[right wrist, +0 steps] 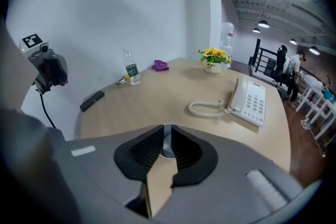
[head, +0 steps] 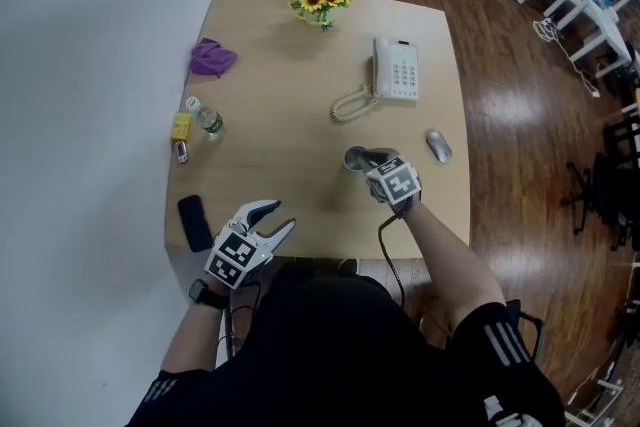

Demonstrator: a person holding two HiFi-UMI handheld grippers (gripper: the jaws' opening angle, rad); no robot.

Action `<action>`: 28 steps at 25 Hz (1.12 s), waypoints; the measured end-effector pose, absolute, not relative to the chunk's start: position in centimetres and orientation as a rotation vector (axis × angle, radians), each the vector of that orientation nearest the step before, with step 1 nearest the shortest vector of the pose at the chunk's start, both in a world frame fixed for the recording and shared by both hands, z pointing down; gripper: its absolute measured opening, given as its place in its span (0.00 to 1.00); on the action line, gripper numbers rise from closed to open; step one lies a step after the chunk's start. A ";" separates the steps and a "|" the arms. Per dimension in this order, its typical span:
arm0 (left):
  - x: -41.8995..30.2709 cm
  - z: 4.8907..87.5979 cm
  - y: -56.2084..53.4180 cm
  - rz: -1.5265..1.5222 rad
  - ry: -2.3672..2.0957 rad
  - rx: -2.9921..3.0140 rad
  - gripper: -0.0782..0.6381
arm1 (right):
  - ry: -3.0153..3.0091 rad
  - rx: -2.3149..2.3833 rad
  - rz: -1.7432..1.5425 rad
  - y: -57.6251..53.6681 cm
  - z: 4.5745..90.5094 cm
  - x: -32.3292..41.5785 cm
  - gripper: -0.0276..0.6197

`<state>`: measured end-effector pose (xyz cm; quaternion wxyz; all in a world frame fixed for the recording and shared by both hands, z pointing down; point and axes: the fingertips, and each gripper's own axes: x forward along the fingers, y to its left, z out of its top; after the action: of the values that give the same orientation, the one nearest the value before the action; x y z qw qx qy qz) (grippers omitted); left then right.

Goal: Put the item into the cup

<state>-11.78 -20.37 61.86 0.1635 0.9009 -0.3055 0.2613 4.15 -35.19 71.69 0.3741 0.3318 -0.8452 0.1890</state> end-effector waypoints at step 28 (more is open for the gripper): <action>-8.7 59.1 -18.7 0.715 -0.639 2.752 0.35 | -2.495 1.141 0.626 -19.9 57.8 7.1 0.05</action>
<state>-8.73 -18.66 59.07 0.1132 0.9383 -0.2178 0.2436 7.13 -19.87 57.78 0.1630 0.4000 -0.8748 0.2194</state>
